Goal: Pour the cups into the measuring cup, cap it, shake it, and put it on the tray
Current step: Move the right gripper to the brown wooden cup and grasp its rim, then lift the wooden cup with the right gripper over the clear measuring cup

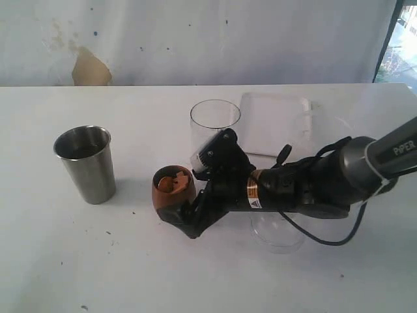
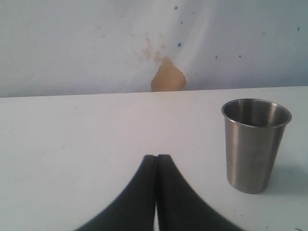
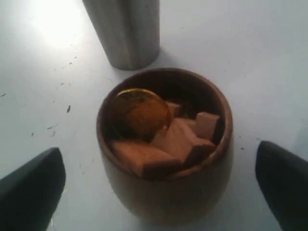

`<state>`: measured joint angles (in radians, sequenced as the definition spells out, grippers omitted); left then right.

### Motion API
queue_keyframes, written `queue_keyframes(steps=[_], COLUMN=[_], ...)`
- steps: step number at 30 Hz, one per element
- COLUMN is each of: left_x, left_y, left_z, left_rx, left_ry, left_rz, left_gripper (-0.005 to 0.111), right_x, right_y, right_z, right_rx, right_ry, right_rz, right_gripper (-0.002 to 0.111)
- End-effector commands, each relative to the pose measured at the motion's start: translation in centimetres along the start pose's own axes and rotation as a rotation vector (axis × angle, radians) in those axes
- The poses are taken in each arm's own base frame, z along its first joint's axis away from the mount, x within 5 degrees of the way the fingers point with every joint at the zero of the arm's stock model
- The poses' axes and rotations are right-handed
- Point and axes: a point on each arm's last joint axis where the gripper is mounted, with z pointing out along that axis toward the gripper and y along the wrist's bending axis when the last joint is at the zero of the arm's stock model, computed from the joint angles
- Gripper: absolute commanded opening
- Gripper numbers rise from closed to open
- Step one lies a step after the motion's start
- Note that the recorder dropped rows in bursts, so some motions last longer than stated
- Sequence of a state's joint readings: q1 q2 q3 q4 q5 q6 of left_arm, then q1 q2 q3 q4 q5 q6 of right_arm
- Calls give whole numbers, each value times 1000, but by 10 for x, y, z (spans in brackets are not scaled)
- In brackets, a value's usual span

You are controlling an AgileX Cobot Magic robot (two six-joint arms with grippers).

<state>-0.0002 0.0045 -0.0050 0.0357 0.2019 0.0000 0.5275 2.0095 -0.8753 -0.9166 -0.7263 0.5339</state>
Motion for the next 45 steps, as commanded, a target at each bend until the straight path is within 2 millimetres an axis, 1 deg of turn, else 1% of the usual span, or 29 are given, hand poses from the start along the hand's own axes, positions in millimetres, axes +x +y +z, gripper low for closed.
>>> queue_keyframes(steps=[1,6,11,13,21,28,37,45], left_x=[1,1,1,1,1,1,1,1], left_y=[0,0,0,0,0,0,0,0], left_z=[0,0,0,0,0,0,0,0], left_rx=[5,5,5,5,5,5,5,5], left_ry=[-8,-8,-8,-8,-8,-8,-8,-8], left_rz=[-4,-4,-4,-4,-4,-4,-4,-4], left_gripper=[0,0,0,0,0,0,0,0], right_x=[-2,3,11,13,11,19,20,26], right_y=[1,2,-2,-3,-6,-12,-12,-16], right_z=[5,8,13,14,24,36,38,54], right_rx=[-41,-53,-24,-10,-37,-40,-46,-64], right_ry=[-71,-75,-73,-78,-144,-140,-153,-175], right_rz=[-20,-108,-71,-88,-104,-96,-92,-92], right_gripper=[105,105,105,105,105,105,105,105])
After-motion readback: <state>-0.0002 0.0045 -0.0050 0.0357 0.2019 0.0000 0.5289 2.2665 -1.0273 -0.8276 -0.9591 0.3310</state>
